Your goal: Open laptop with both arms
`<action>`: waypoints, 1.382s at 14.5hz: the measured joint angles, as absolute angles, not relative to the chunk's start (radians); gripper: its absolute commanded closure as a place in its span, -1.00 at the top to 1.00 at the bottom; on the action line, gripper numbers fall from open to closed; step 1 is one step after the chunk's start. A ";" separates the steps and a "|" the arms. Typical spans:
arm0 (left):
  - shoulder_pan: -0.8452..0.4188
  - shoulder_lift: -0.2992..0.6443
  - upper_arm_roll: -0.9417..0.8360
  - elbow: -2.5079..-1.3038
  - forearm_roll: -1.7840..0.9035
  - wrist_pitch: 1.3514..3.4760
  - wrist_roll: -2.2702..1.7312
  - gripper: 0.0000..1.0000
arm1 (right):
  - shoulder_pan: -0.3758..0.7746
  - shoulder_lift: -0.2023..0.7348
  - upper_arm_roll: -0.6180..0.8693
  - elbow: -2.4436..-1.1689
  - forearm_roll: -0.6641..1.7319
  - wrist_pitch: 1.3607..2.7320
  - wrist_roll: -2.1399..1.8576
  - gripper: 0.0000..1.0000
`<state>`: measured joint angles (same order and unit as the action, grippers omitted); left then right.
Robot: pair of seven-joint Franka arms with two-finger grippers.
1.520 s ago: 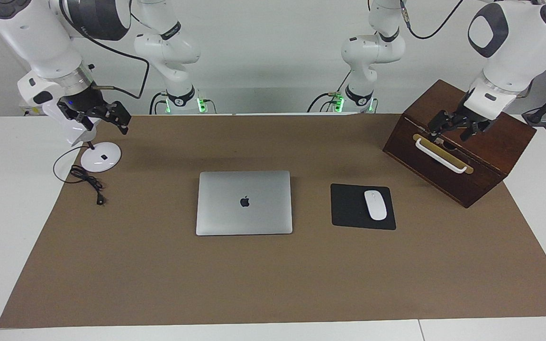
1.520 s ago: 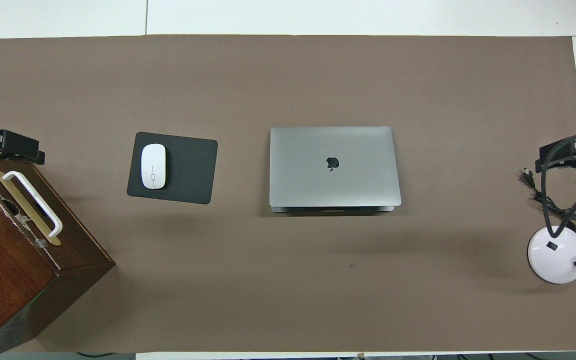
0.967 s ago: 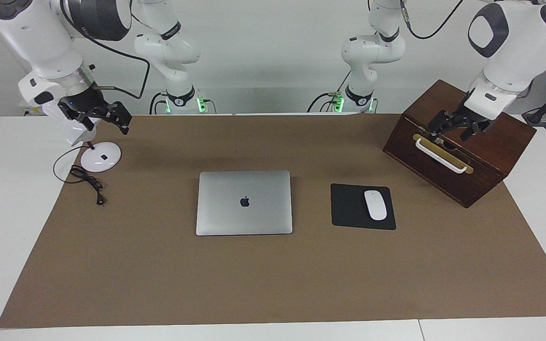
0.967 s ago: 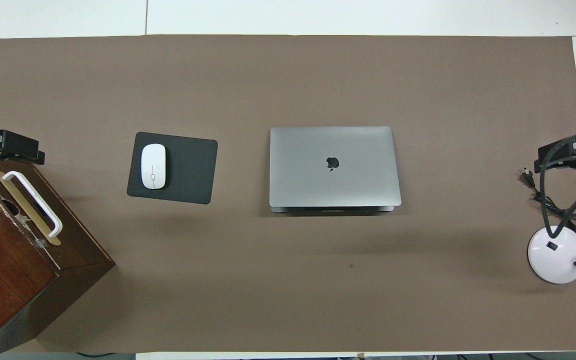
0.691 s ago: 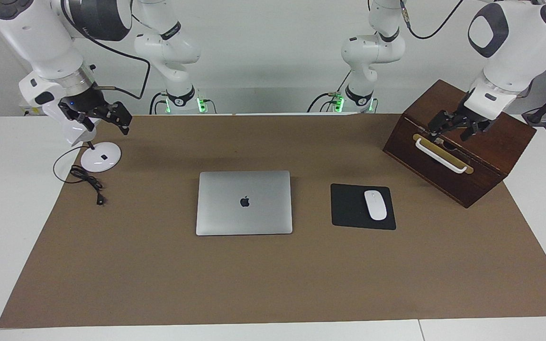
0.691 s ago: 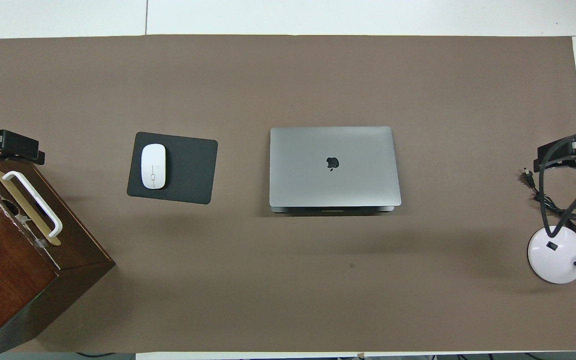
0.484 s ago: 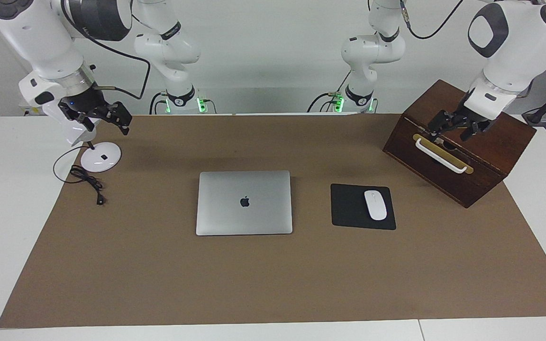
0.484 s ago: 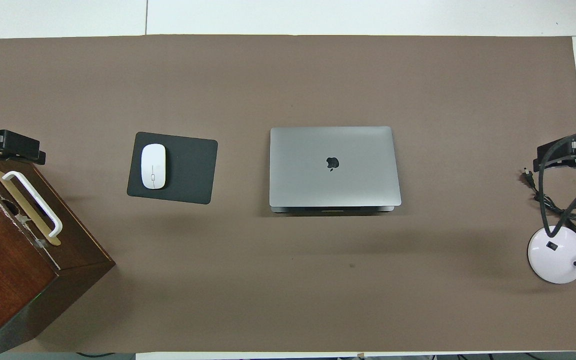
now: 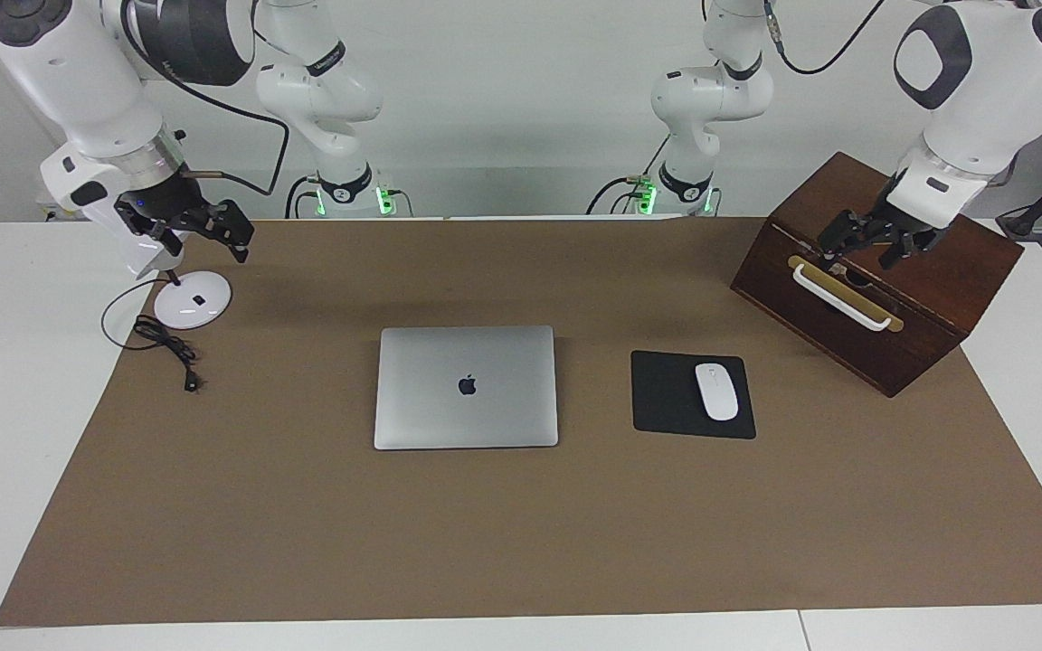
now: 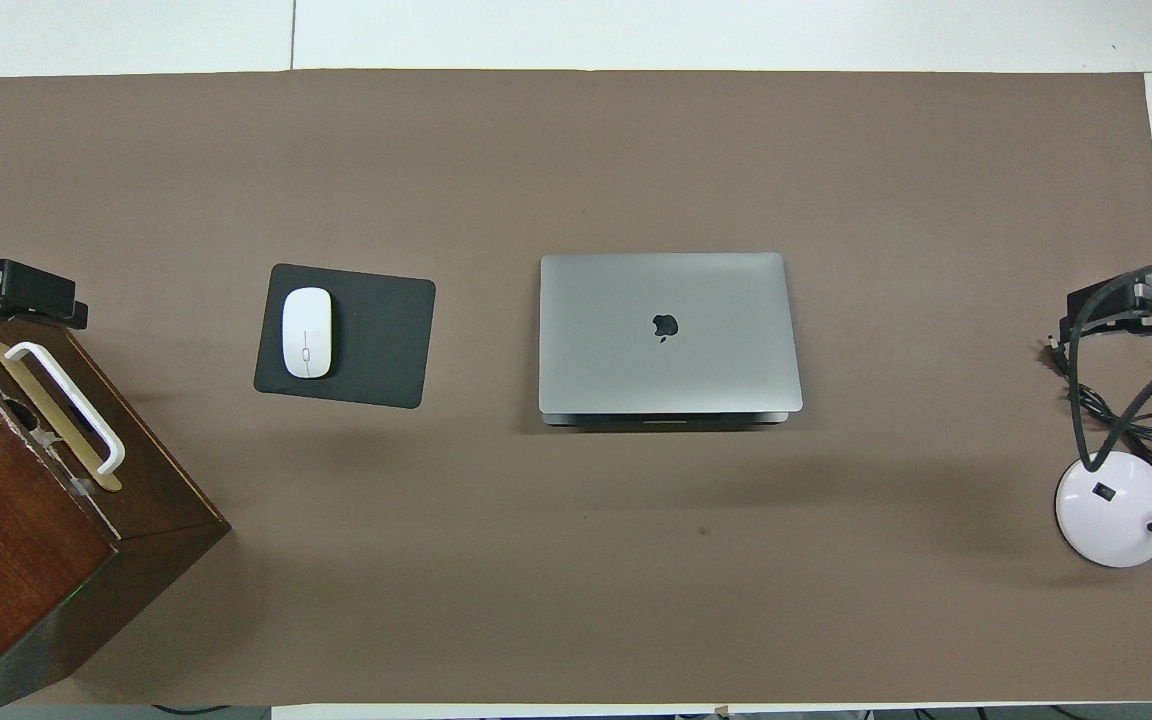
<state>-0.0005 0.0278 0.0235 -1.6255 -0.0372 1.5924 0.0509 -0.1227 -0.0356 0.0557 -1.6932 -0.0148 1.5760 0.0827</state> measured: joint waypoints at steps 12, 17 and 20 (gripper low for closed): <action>0.002 0.027 0.024 -1.630 -0.037 1.615 0.026 -1.00 | -0.124 -0.121 0.056 -1.913 0.052 1.800 0.083 1.00; 0.003 0.026 0.021 -1.637 -0.037 1.637 0.016 -1.00 | -0.120 -0.226 0.057 -2.126 0.272 2.057 0.083 1.00; 0.000 0.019 0.010 -1.672 -0.046 1.681 0.016 -1.00 | -0.061 -0.317 0.059 -2.305 0.375 2.242 0.088 1.00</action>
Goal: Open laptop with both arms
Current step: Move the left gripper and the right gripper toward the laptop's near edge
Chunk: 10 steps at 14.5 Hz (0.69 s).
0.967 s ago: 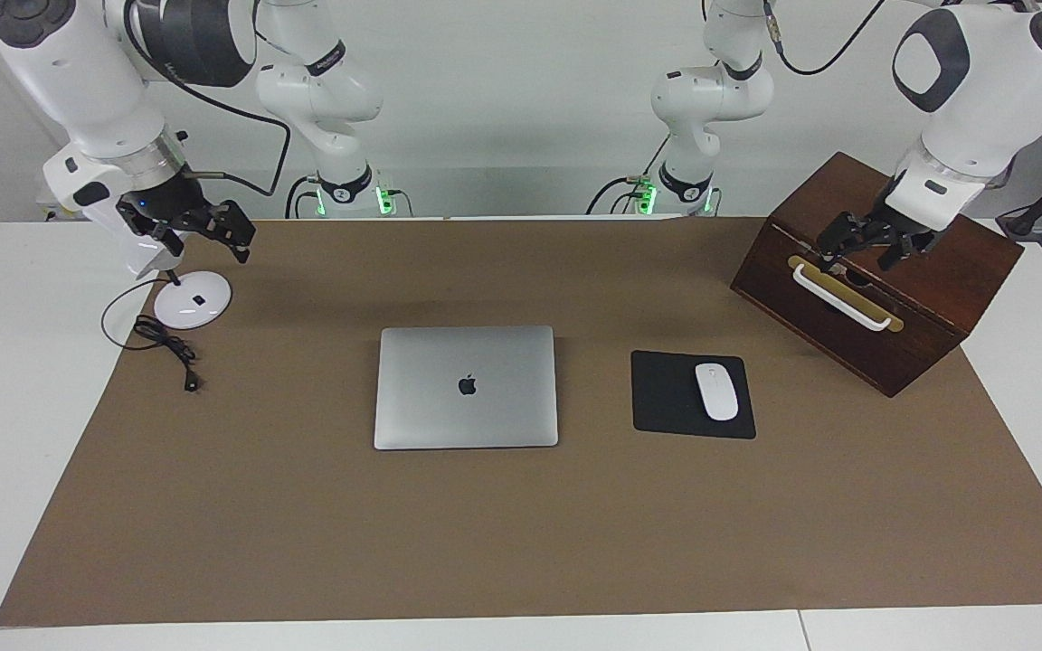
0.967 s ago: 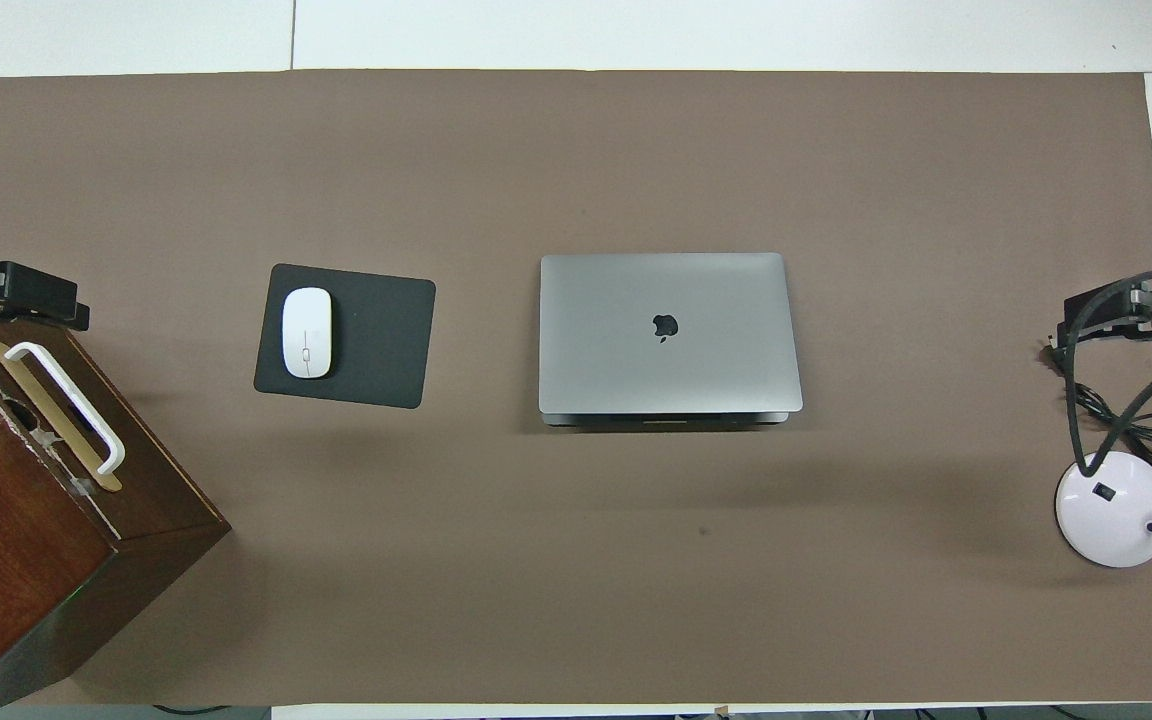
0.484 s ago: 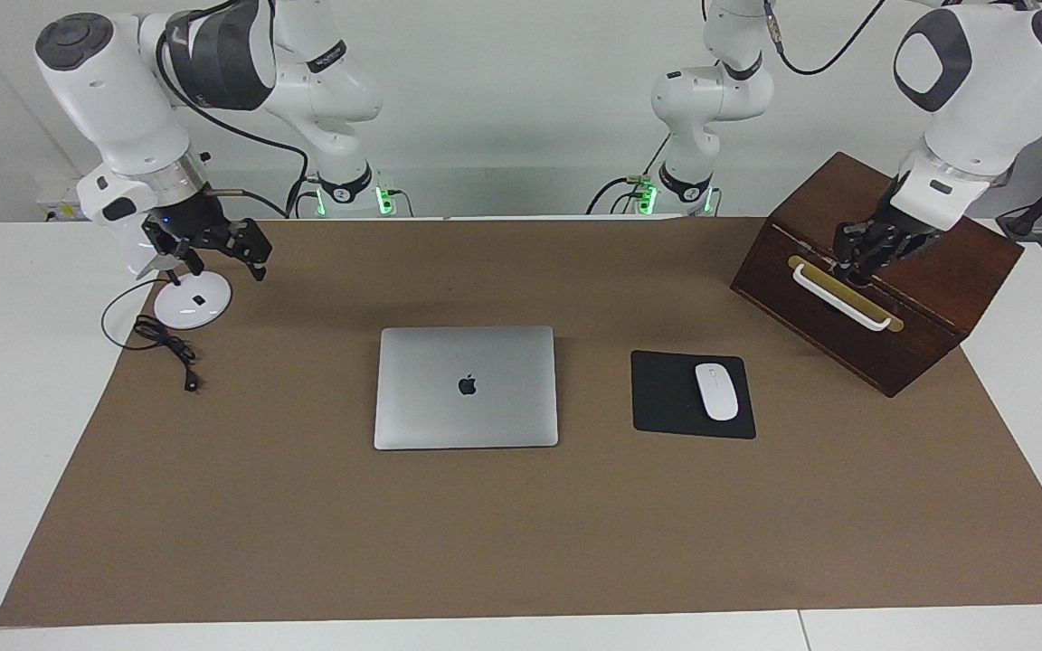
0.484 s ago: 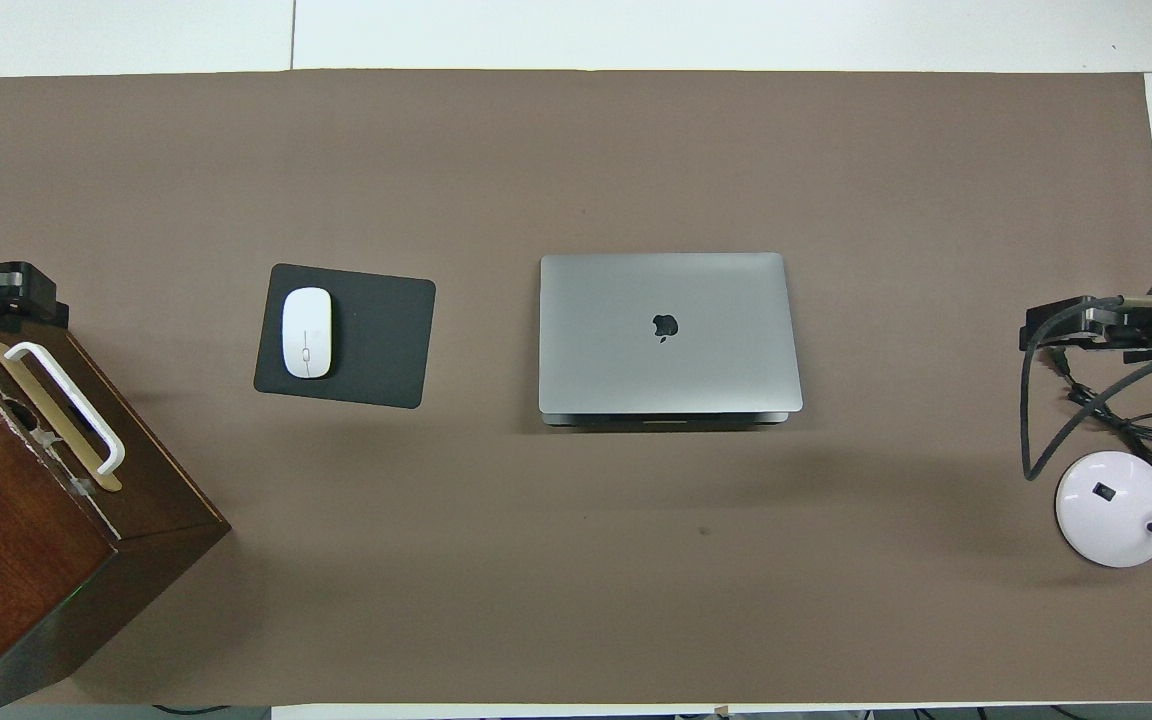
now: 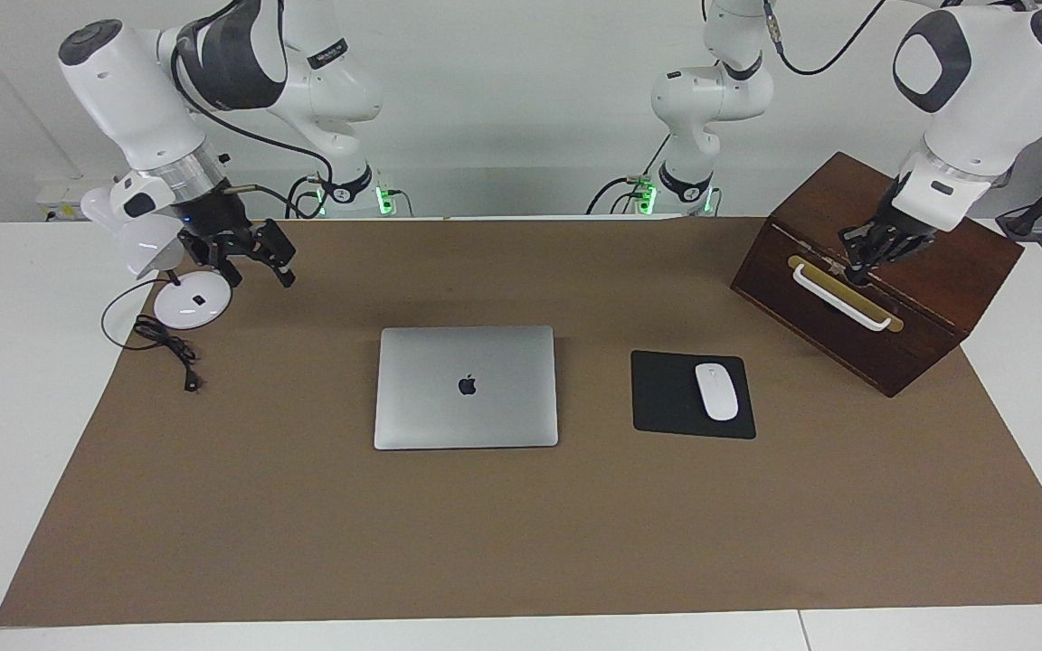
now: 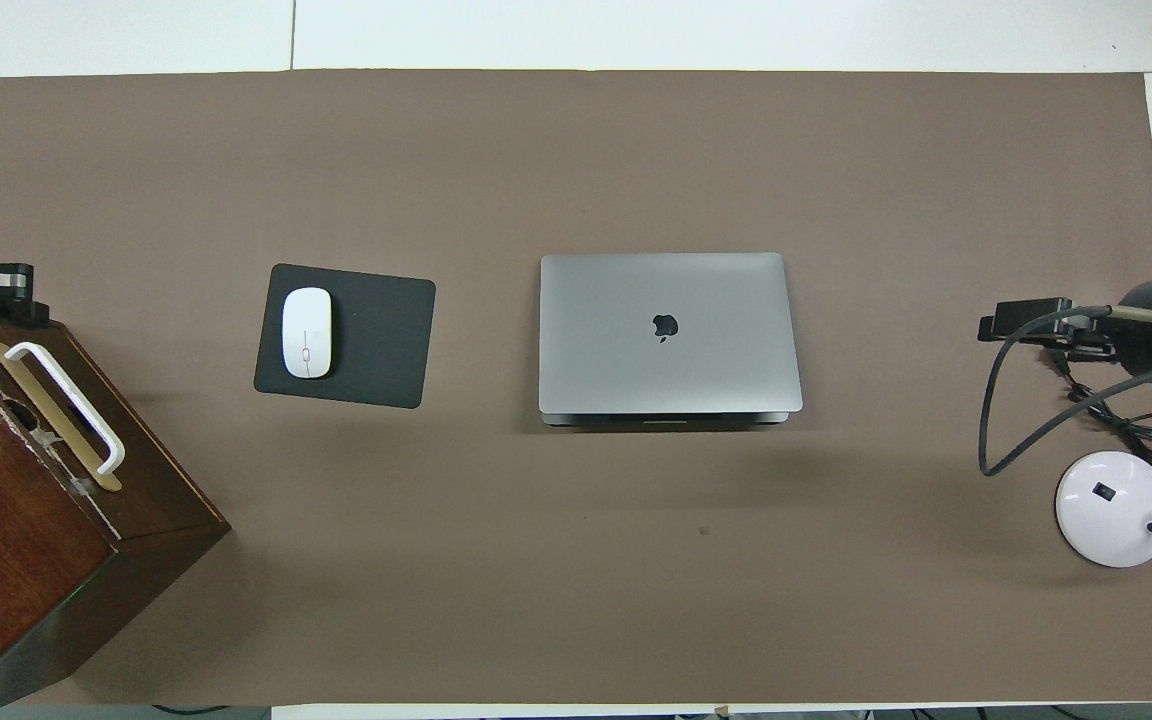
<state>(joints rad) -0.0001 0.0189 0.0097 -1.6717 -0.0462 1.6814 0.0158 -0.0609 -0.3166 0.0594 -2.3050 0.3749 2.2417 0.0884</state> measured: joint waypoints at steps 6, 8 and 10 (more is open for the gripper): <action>-0.087 -0.064 0.001 -1.920 -0.133 1.989 0.015 -1.00 | 0.140 -0.471 0.064 -2.537 0.409 2.474 0.333 1.00; -0.136 -0.113 0.000 -2.052 -0.144 2.117 0.013 -1.00 | 0.194 -0.482 0.064 -2.568 0.409 2.539 0.417 1.00; -0.188 -0.167 -0.001 -2.184 -0.146 2.242 0.007 -1.00 | 0.255 -0.482 0.065 -2.594 0.409 2.603 0.510 1.00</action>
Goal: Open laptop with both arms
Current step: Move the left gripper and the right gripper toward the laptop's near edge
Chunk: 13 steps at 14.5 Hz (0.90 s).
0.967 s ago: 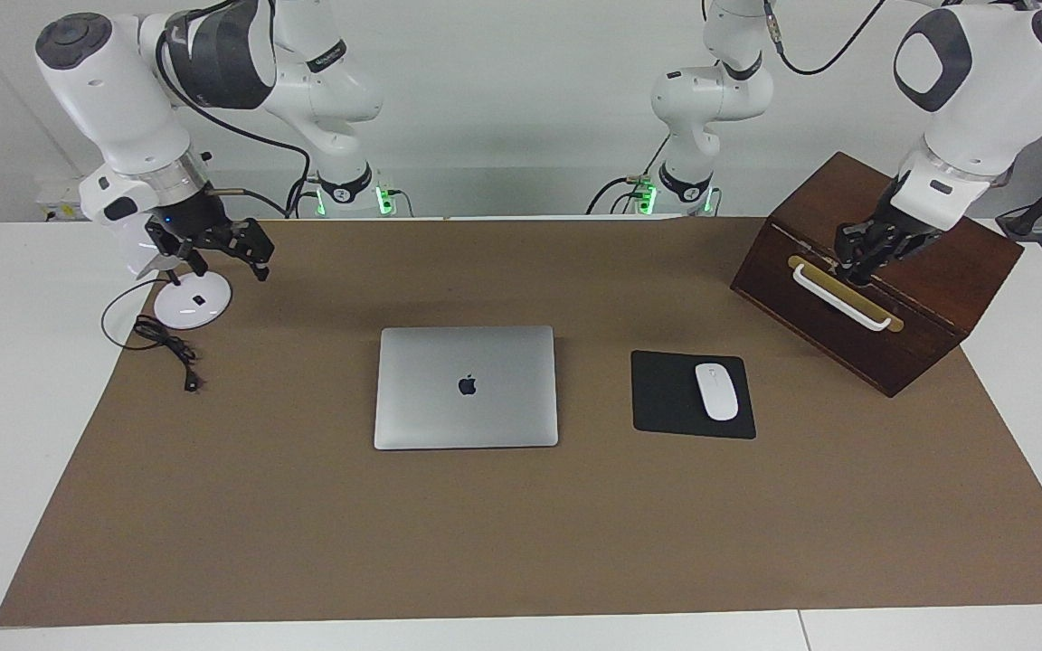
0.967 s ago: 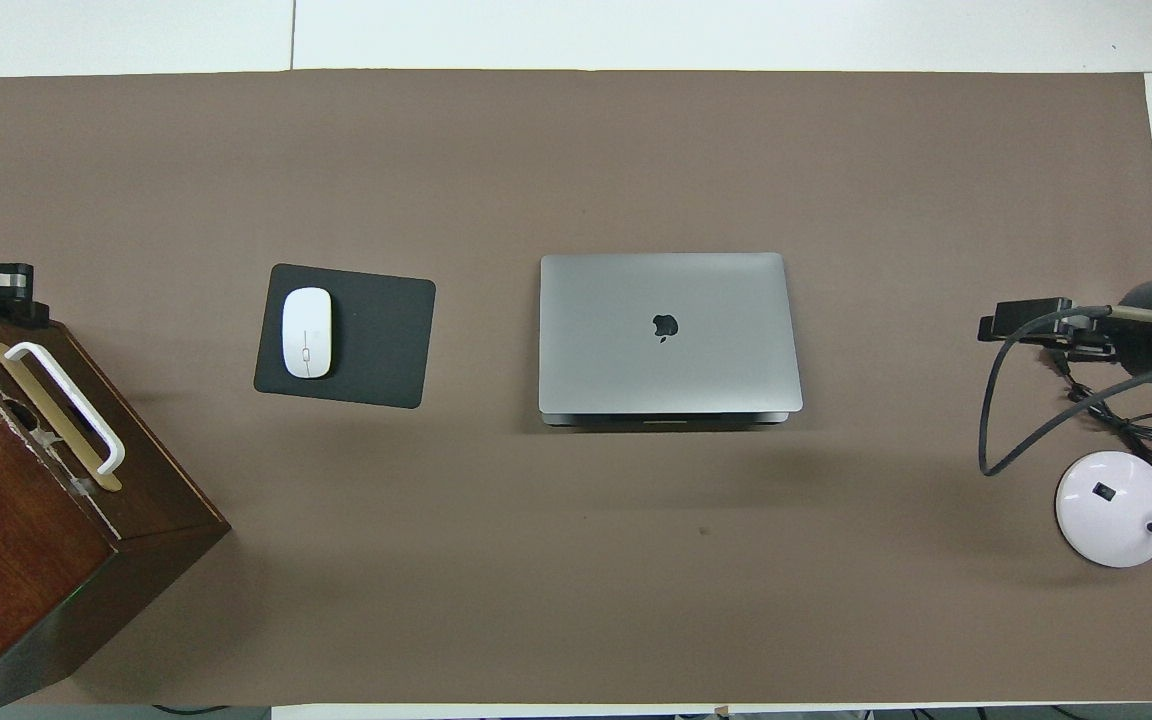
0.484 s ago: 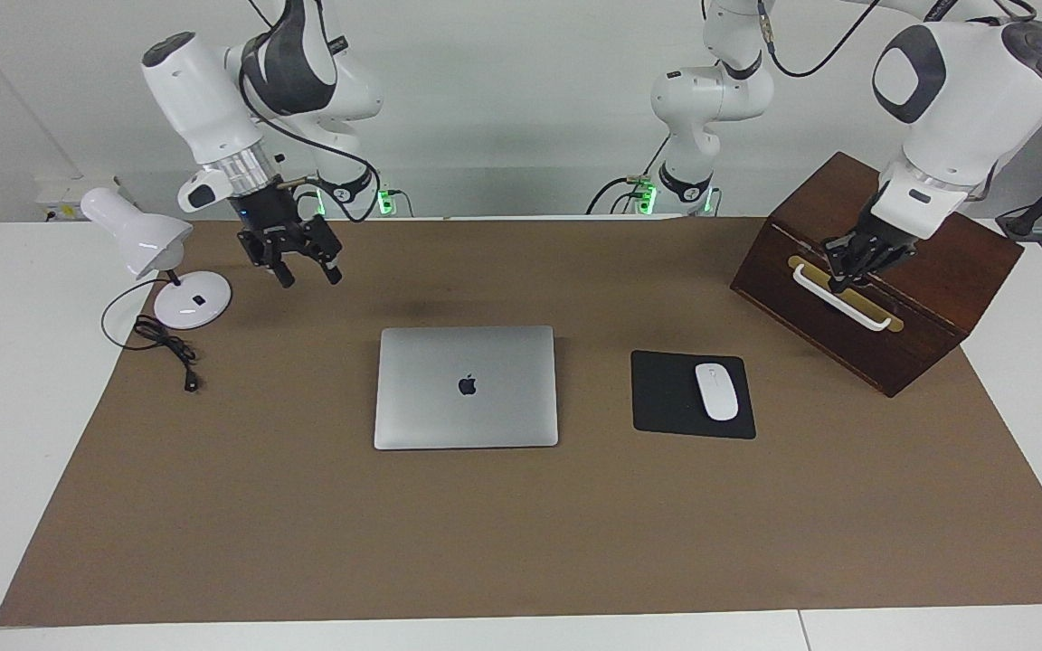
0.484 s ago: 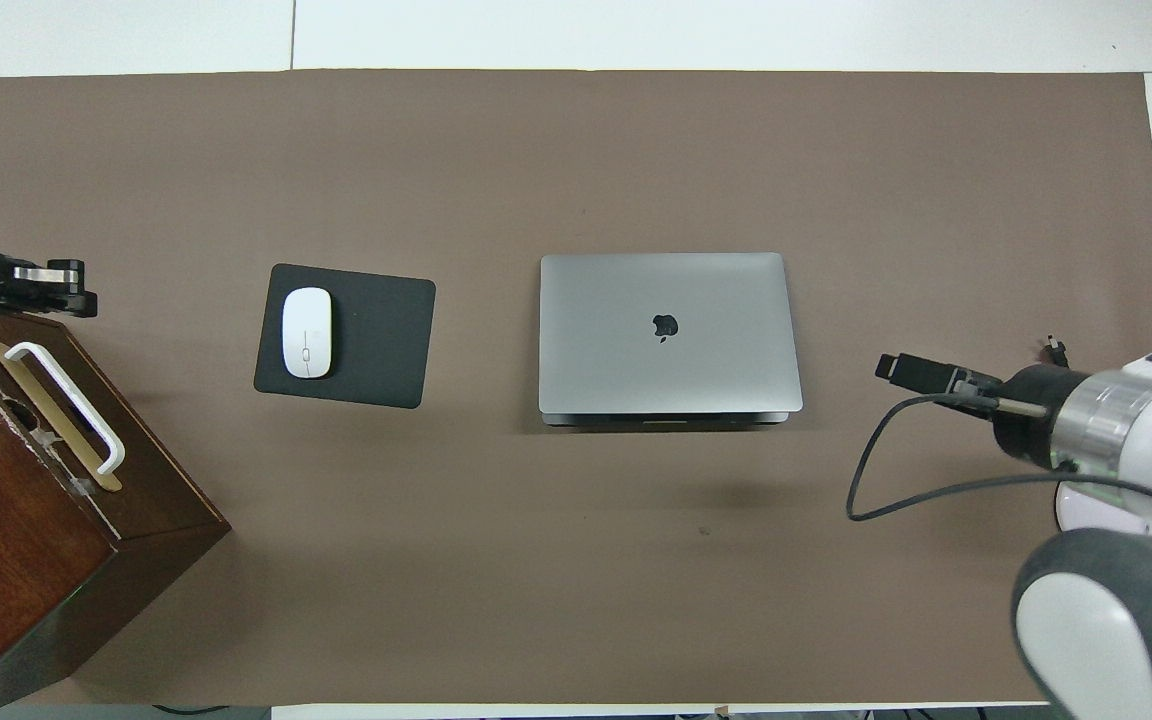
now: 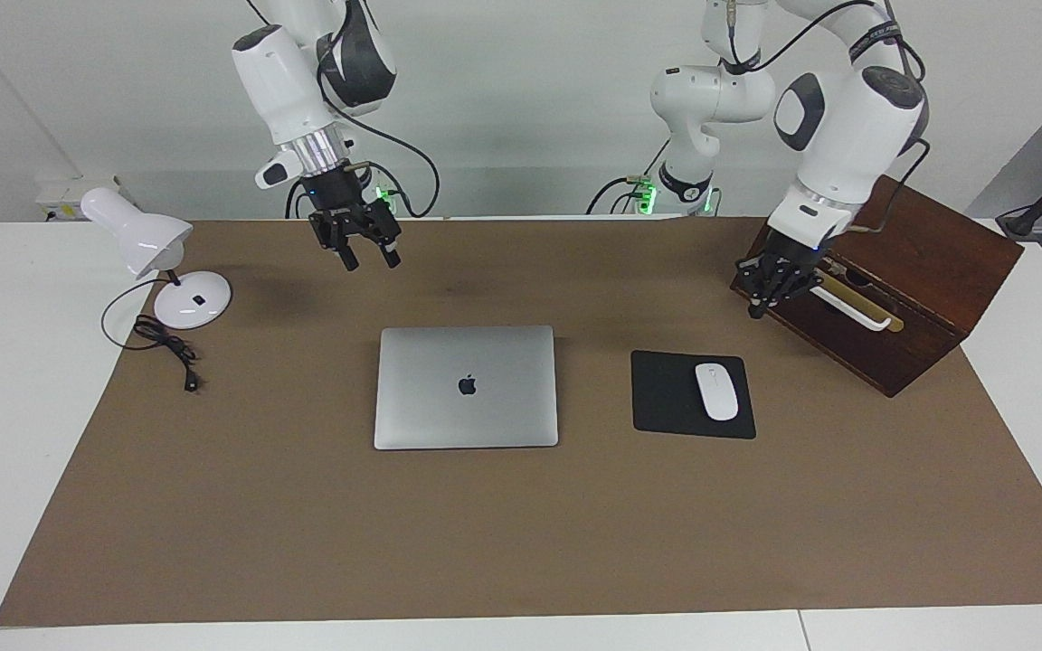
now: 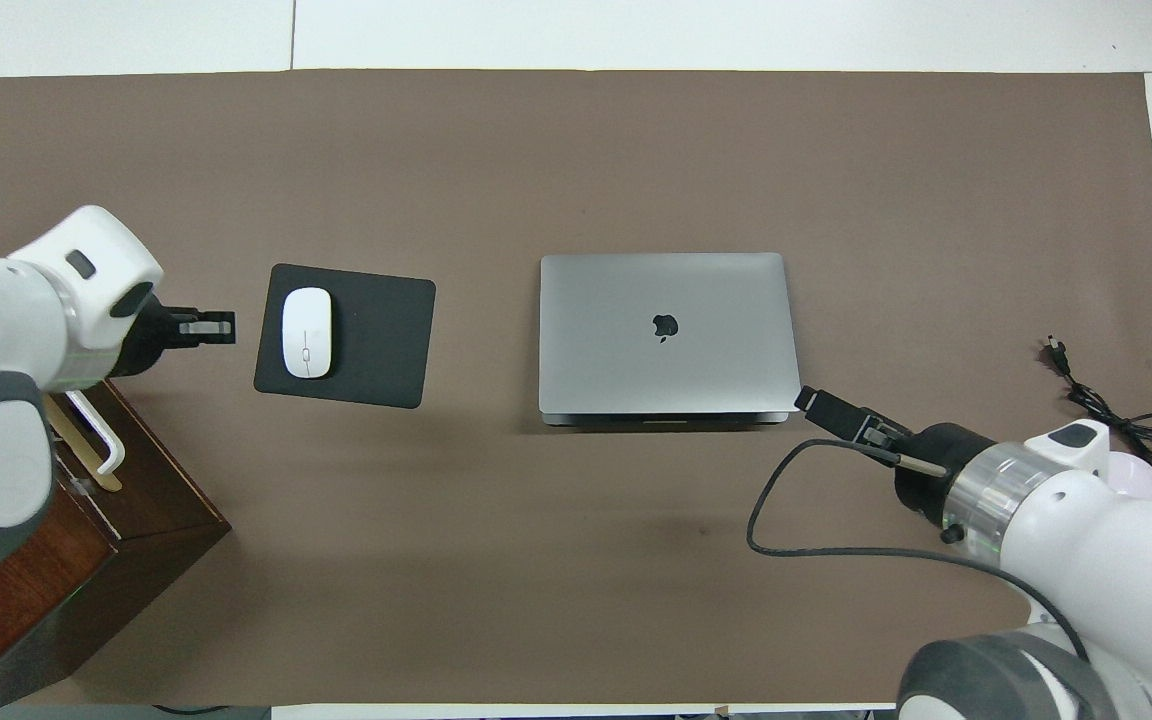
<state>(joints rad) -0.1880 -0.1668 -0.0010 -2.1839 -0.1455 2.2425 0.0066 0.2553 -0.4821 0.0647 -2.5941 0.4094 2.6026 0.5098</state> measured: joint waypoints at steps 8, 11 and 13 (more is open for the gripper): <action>-0.412 -0.321 -0.003 -2.523 -0.156 2.581 -0.076 -1.00 | 0.339 -0.508 0.065 -2.649 0.410 2.690 0.625 1.00; -0.502 -0.330 -0.003 -2.604 -0.156 2.713 -0.116 -1.00 | 0.346 -0.565 0.065 -2.712 0.410 2.690 0.628 1.00; -0.556 -0.330 -0.003 -2.645 -0.156 2.791 -0.143 -1.00 | 0.346 -0.591 0.065 -2.734 0.410 2.690 0.644 1.00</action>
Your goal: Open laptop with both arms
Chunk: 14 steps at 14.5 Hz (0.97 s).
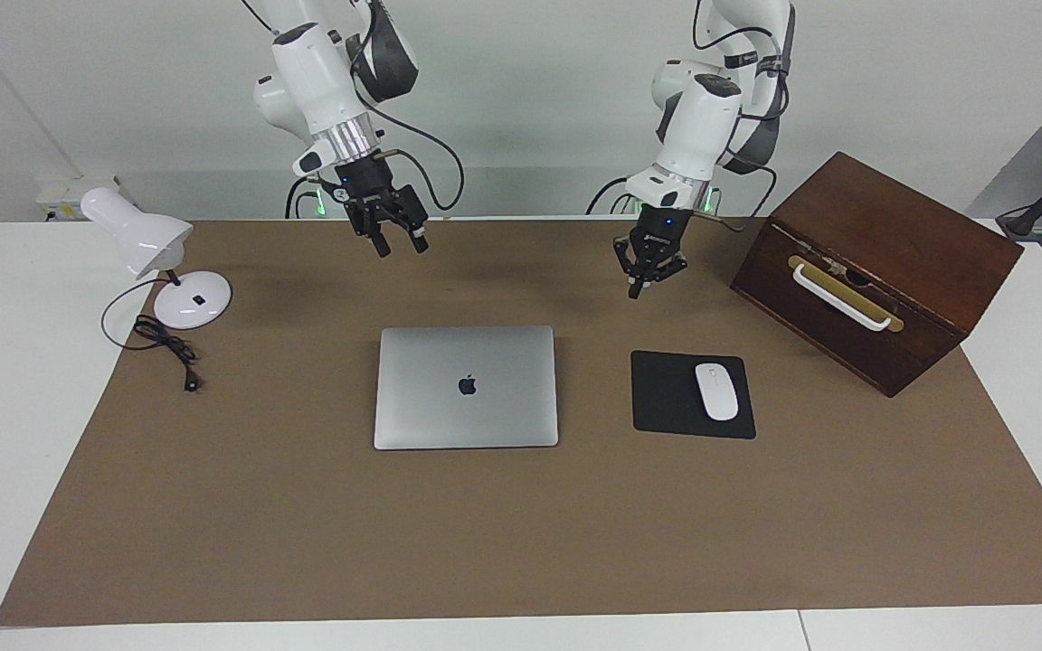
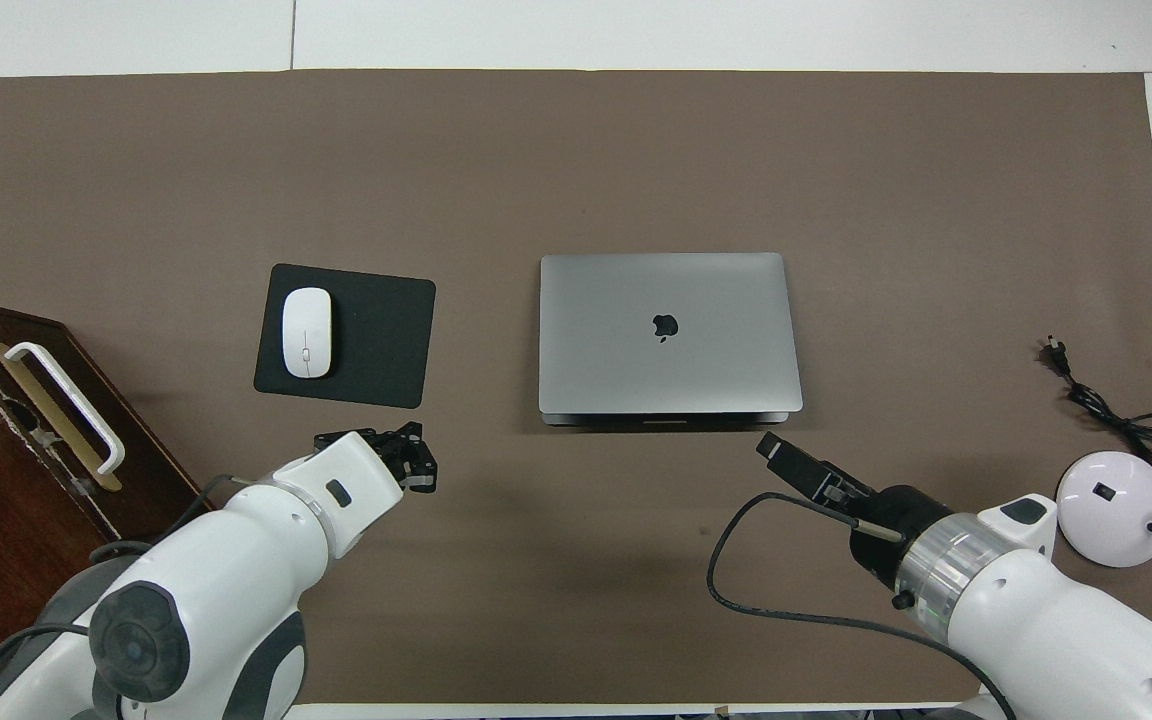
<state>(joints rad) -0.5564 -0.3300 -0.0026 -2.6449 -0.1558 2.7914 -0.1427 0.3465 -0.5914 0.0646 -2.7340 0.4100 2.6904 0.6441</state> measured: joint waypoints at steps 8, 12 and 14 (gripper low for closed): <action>-0.698 -0.258 -0.002 -2.720 -0.156 3.019 -0.162 -1.00 | 0.423 -0.577 0.066 -2.752 0.413 2.724 0.788 1.00; -0.740 -0.167 -0.002 -2.722 -0.156 3.164 -0.162 -1.00 | 0.459 -0.521 0.067 -2.753 0.413 2.755 0.802 1.00; -0.752 -0.133 -0.001 -2.722 -0.156 3.212 -0.162 -1.00 | 0.470 -0.491 0.067 -2.754 0.413 2.775 0.802 1.00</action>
<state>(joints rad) -0.7524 -0.1333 -0.0014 -2.7222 -0.1559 3.2122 -0.1622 0.4699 -0.4915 0.0667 -2.7537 0.4130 2.7751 0.8024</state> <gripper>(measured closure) 0.991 0.000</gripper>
